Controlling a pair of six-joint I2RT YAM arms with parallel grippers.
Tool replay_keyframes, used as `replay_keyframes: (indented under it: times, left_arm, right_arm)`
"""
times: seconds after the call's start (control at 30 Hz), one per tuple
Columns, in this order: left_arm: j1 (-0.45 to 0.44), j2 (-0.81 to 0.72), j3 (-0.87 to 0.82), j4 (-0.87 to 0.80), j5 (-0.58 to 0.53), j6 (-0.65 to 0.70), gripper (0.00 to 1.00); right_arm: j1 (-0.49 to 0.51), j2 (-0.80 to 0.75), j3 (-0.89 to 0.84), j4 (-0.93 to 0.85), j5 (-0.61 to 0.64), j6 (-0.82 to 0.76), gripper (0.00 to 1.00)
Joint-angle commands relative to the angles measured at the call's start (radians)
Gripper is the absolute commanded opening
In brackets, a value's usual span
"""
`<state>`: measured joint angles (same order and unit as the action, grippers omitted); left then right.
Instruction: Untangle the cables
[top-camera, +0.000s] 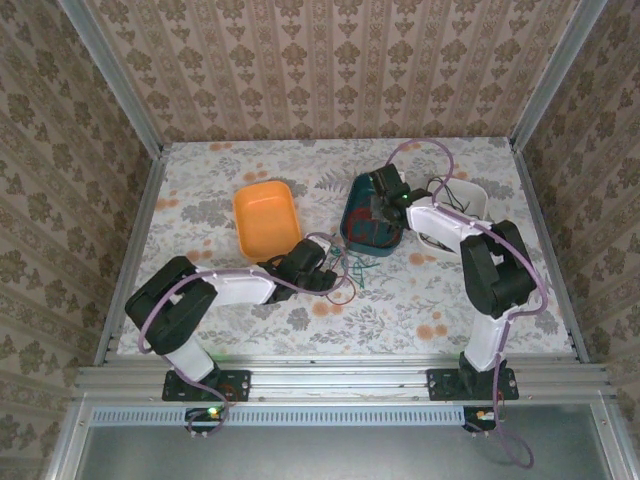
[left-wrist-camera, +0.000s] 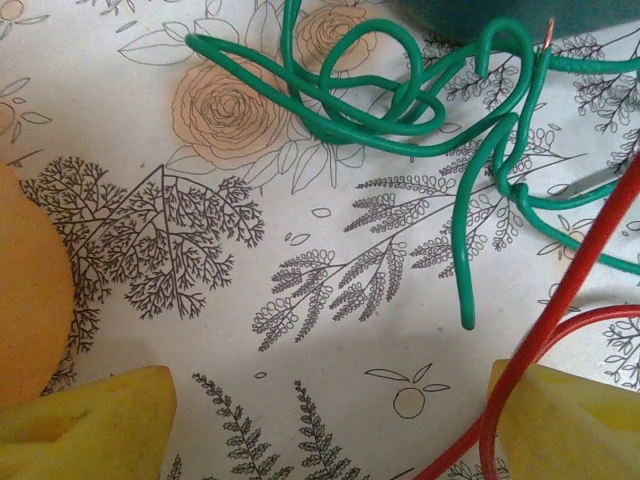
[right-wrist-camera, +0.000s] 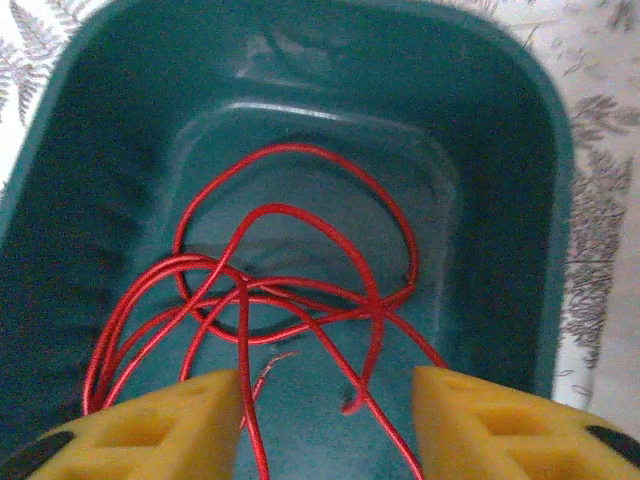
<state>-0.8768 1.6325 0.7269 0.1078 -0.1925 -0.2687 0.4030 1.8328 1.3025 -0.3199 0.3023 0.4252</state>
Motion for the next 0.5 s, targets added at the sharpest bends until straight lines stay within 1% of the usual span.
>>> replay_keyframes:
  times: [0.0,0.13,0.17,0.23,0.3,0.37,0.4,0.47]
  left_arm:
    - [-0.008,-0.030,0.008,-0.014,-0.025,0.005,0.83]
    - [-0.009,-0.051,-0.003,-0.003,-0.024,0.000,0.83]
    - [-0.009,-0.057,-0.004,0.000,-0.021,-0.001,0.83]
    - [-0.009,-0.082,-0.011,0.001,-0.022,-0.003,0.83]
    - [-0.008,-0.117,-0.026,0.010,-0.025,-0.006,0.83]
    - [-0.004,-0.156,-0.037,0.010,-0.054,-0.016,0.83]
    - [-0.004,-0.177,-0.040,0.002,-0.084,-0.026,0.83]
    - [0.002,-0.217,-0.048,-0.003,-0.130,-0.034,0.87]
  right_arm:
    - [0.000,-0.108,-0.005,-0.002,0.049,0.008,0.54]
    - [0.002,-0.197,-0.057,0.006,0.050,0.013,0.55]
    - [0.002,-0.222,-0.074,0.011,0.027,0.009,0.55]
    - [0.008,-0.266,-0.113,0.023,-0.084,-0.011,0.53]
    - [0.022,-0.300,-0.157,0.042,-0.253,-0.037,0.51]
    - [0.050,-0.320,-0.199,0.045,-0.391,-0.045,0.50]
    - [0.072,-0.326,-0.219,0.043,-0.448,-0.048,0.50]
    - [0.128,-0.322,-0.248,0.033,-0.512,-0.055,0.50]
